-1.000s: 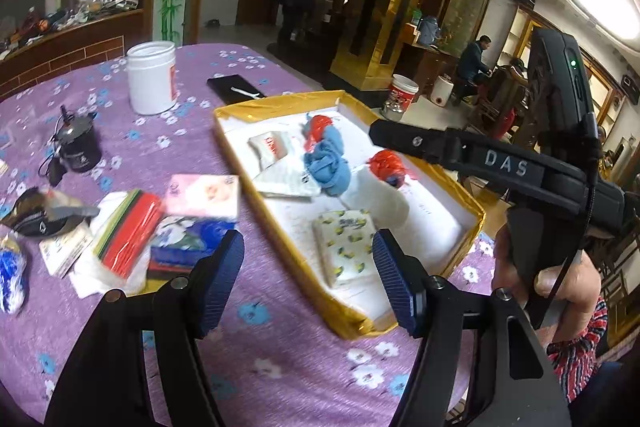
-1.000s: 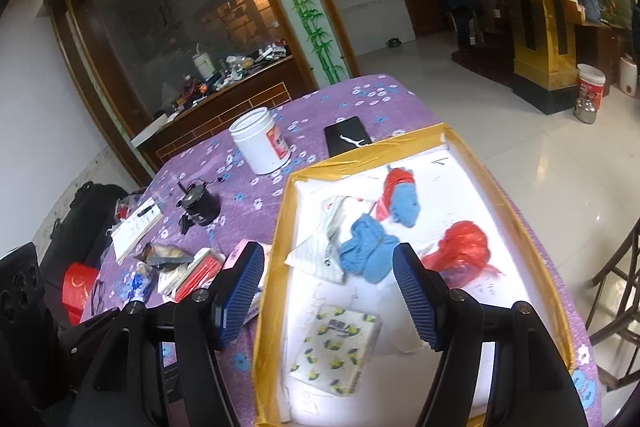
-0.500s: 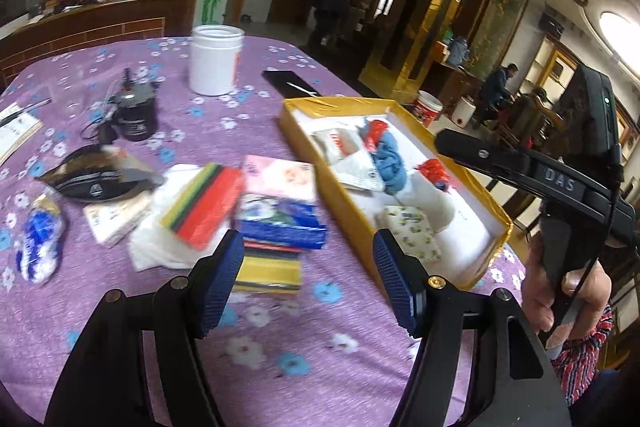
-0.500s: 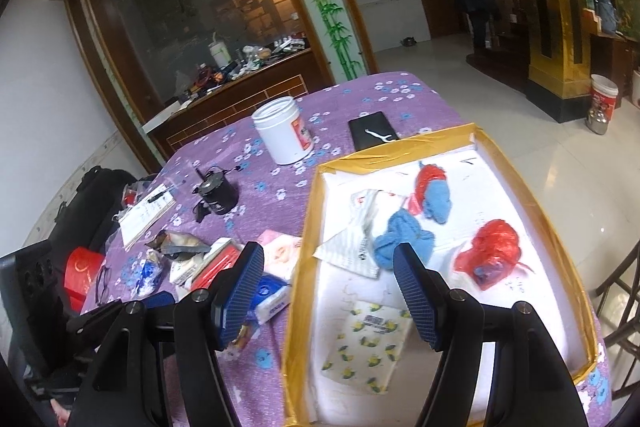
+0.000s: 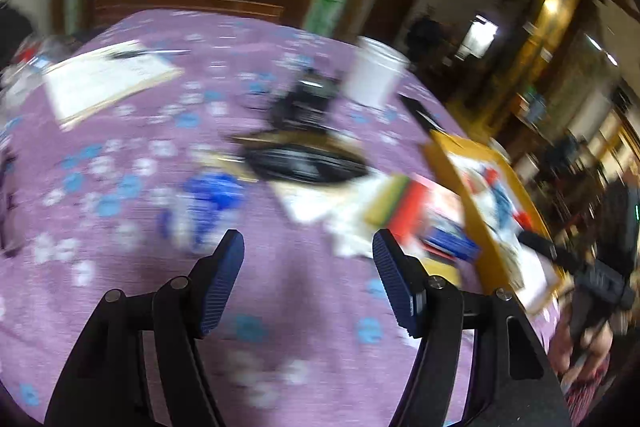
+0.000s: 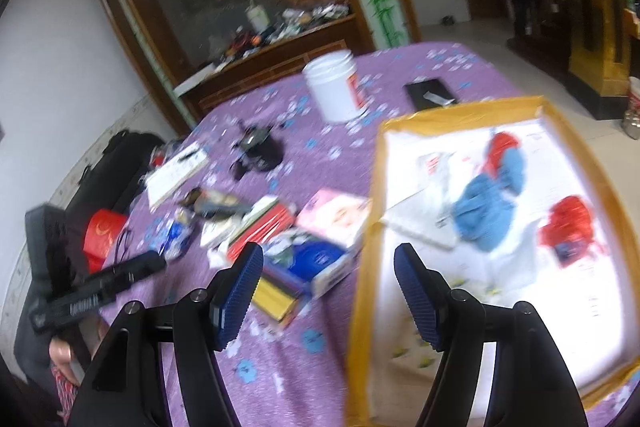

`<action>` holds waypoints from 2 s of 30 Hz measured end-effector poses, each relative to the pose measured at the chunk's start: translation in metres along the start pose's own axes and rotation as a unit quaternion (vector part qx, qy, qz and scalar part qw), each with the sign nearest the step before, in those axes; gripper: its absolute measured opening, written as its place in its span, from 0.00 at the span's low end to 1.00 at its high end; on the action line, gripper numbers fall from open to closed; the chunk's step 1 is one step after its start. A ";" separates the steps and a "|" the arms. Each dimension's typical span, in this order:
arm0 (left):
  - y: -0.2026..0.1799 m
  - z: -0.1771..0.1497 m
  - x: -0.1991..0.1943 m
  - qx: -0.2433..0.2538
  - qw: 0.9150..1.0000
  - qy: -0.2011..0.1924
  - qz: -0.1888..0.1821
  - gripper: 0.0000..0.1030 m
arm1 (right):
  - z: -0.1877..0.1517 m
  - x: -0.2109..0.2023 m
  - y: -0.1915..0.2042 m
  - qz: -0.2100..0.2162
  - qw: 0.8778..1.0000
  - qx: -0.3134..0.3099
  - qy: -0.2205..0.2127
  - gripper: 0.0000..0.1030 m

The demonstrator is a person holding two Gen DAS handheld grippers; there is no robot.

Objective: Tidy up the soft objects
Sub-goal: 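Grasp the blue-and-white wrapped bottle with the left gripper, then grasp the striped sponge pack with the right gripper while the left gripper lifts the bottle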

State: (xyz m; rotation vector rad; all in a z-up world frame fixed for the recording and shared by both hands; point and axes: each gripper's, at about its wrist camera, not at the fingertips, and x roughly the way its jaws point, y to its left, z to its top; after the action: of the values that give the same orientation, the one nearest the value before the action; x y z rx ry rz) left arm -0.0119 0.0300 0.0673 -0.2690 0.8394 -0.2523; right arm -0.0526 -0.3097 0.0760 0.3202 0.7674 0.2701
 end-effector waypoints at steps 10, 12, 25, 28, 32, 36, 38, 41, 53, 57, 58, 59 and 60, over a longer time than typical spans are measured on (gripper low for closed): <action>0.056 0.025 0.031 -0.083 0.994 0.047 0.054 0.64 | -0.016 0.028 0.026 0.024 0.999 -0.023 0.036 0.68; 0.043 0.025 0.046 -0.053 0.994 0.059 0.068 0.64 | -0.017 0.030 0.026 0.025 0.999 -0.025 0.040 0.68; 0.018 0.022 0.090 0.036 0.988 0.049 0.142 0.41 | -0.027 0.056 0.040 0.041 0.994 -0.040 0.091 0.68; 0.023 0.024 0.085 0.023 0.990 0.043 0.129 0.42 | -0.027 0.070 0.047 0.023 0.992 -0.047 0.112 0.68; 0.027 0.024 0.084 0.015 0.992 0.043 0.121 0.42 | -0.020 0.090 0.054 -0.038 0.991 -0.062 0.116 0.69; 0.025 0.023 0.084 0.021 0.991 0.042 0.121 0.42 | -0.013 0.108 0.058 -0.053 0.989 -0.074 0.115 0.75; 0.026 0.023 0.083 0.020 0.992 0.042 0.120 0.42 | -0.016 0.110 0.064 -0.048 0.988 -0.085 0.119 0.80; 0.026 0.023 0.083 0.019 0.992 0.042 0.119 0.42 | -0.027 0.102 0.077 -0.019 0.985 -0.112 0.133 0.83; 0.023 0.021 0.084 0.030 0.991 0.039 0.128 0.42 | -0.034 0.100 0.094 0.009 0.975 -0.174 0.140 0.81; 0.020 0.021 0.079 0.036 0.991 0.023 0.126 0.41 | -0.047 0.110 0.106 -0.013 0.968 -0.207 0.141 0.44; 0.019 0.020 0.076 0.039 0.991 0.017 0.125 0.41 | -0.051 0.113 0.107 -0.024 0.966 -0.214 0.143 0.45; 0.017 0.020 0.072 0.041 0.992 0.009 0.123 0.41 | -0.053 0.110 0.108 -0.024 0.967 -0.216 0.131 0.44; 0.015 0.019 0.069 0.042 0.992 0.003 0.119 0.41 | -0.055 0.108 0.108 -0.025 0.968 -0.218 0.121 0.43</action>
State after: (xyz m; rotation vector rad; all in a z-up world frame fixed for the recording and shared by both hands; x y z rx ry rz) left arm 0.0486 0.0246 0.0268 -0.0873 0.8557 -0.0656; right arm -0.0309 -0.1629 0.0114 -0.1510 0.9311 0.4254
